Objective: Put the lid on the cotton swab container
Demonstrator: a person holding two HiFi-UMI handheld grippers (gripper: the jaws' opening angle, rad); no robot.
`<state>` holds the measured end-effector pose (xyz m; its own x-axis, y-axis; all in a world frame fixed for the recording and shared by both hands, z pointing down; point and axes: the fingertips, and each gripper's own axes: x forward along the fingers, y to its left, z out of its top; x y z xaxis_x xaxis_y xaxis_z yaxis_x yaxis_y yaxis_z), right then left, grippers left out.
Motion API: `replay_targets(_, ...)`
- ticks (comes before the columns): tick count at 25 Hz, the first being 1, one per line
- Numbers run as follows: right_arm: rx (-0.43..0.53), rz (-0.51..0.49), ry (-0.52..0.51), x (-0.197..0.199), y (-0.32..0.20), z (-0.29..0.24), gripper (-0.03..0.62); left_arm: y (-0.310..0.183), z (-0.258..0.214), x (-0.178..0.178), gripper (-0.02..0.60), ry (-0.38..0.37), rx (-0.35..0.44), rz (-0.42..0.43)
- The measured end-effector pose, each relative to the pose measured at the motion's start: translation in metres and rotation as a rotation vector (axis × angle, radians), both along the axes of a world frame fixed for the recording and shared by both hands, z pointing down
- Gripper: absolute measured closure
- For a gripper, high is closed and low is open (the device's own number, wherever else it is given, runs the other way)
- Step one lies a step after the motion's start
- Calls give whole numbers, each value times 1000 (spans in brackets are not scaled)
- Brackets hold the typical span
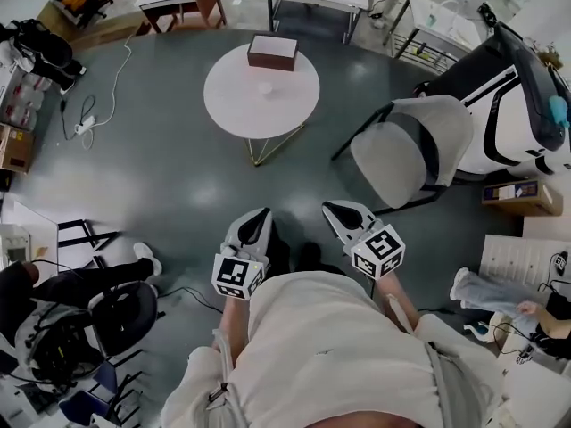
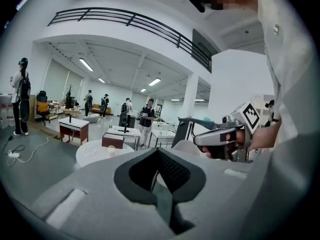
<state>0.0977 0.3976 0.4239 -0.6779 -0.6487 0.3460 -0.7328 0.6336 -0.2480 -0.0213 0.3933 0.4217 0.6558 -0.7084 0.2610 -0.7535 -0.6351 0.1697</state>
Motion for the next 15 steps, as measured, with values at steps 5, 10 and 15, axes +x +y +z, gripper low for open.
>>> replay_targets(5, 37, 46, 14, -24, -38, -17, 588, -43, -16, -21, 577, 1, 56, 42)
replay_targets(10, 51, 97, 10, -44, -63, -26, 589, -68, -22, -45, 577, 11, 64, 67)
replay_targets(15, 39, 152, 6, -61, -76, -21, 588, -84, -23, -64, 577, 1, 65, 120)
